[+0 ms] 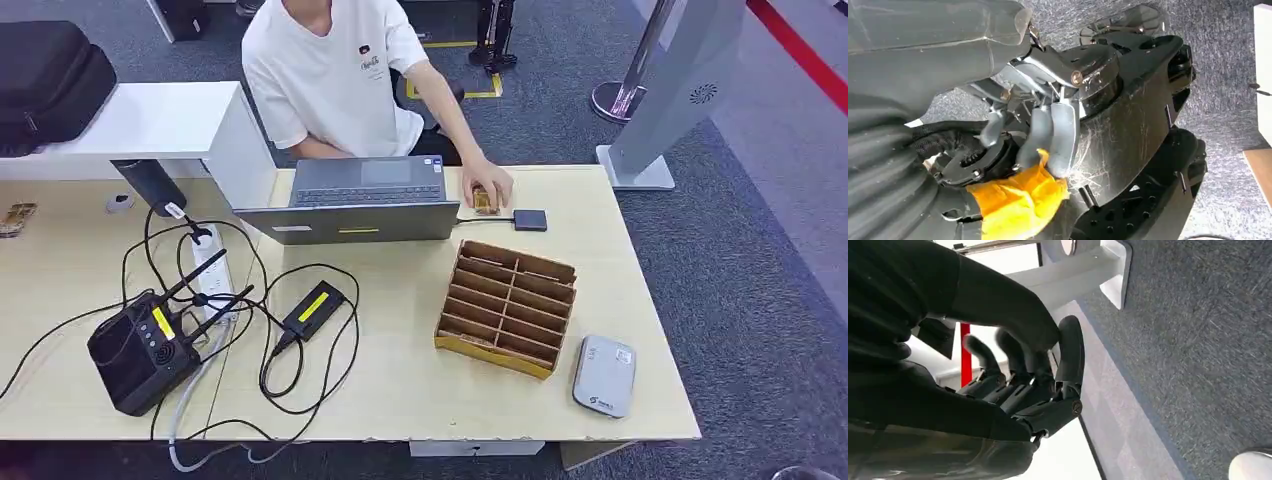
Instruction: Pass the card to the sensor for recognition and then transmit it.
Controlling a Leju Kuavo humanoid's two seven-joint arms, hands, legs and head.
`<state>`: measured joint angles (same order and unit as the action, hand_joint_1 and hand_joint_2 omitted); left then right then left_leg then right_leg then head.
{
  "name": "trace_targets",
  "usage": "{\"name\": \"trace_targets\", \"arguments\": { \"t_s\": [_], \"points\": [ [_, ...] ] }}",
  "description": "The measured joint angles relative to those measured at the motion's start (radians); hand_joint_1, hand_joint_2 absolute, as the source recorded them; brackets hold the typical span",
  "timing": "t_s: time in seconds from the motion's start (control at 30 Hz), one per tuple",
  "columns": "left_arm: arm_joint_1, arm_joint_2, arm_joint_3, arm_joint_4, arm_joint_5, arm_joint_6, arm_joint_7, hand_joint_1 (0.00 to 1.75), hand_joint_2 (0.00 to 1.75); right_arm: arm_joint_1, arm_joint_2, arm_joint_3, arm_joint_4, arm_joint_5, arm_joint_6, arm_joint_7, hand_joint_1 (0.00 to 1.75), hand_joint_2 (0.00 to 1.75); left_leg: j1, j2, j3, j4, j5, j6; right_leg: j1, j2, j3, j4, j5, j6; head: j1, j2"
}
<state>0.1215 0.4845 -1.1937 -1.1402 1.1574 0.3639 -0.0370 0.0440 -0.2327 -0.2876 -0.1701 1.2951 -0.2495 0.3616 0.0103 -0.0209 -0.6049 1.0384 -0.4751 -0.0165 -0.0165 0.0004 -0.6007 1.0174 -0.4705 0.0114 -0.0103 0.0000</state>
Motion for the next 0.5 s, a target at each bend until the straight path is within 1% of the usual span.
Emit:
{"name": "trace_targets", "arguments": {
  "t_s": [0.13, 0.17, 0.2, 0.33, 0.5],
  "points": [
    [-0.022, 0.008, -0.046, 0.0, 0.061, 0.011, -0.035, 1.75, 0.0, 0.0, 0.002, -0.008, 0.0, 0.007, -0.009, 0.0, 1.75, 1.75, 0.0, 0.0, 0.0, 0.0, 0.0, 0.0, 0.0, 0.0, 0.0, 0.0, 0.0, 0.0, 0.0, 0.0],
    [-0.027, 0.01, -0.058, 0.0, 0.074, 0.013, -0.042, 1.75, 0.0, 0.0, 0.002, -0.01, 0.0, 0.01, -0.011, 0.001, 0.12, 1.75, 0.0, 0.0, 0.0, 0.0, 0.0, 0.0, 0.0, 0.0, 0.0, 0.0, 0.0, 0.0, 0.0, 0.0],
    [-0.033, 0.012, -0.069, 0.0, 0.086, 0.013, -0.05, 0.0, 0.0, -0.001, 0.002, -0.012, 0.0, 0.012, -0.015, 0.002, 0.0, 1.75, 0.0, 0.0, 0.0, 0.0, 0.0, 0.0, 0.0, 0.0, 0.001, 0.0, 0.0, 0.0, 0.0, 0.0],
    [-0.051, 0.021, -0.12, -0.001, 0.131, 0.013, -0.08, 0.0, 0.0, -0.001, 0.002, -0.017, 0.0, 0.016, -0.026, 0.009, 0.0, 1.75, 0.0, 0.0, 0.001, 0.0, 0.0, 0.0, 0.0, 0.0, 0.002, 0.0, 0.0, 0.0, 0.0, 0.0],
    [-0.068, 0.031, -0.155, -0.012, 0.151, 0.015, -0.091, 0.0, 0.0, -0.002, 0.002, -0.023, 0.0, 0.018, -0.027, 0.016, 0.0, 1.75, 0.0, 0.0, 0.003, 0.0, -0.001, 0.0, 0.0, 0.0, 0.004, 0.0, -0.001, 0.001, 0.0, 0.0]
  ]
}}
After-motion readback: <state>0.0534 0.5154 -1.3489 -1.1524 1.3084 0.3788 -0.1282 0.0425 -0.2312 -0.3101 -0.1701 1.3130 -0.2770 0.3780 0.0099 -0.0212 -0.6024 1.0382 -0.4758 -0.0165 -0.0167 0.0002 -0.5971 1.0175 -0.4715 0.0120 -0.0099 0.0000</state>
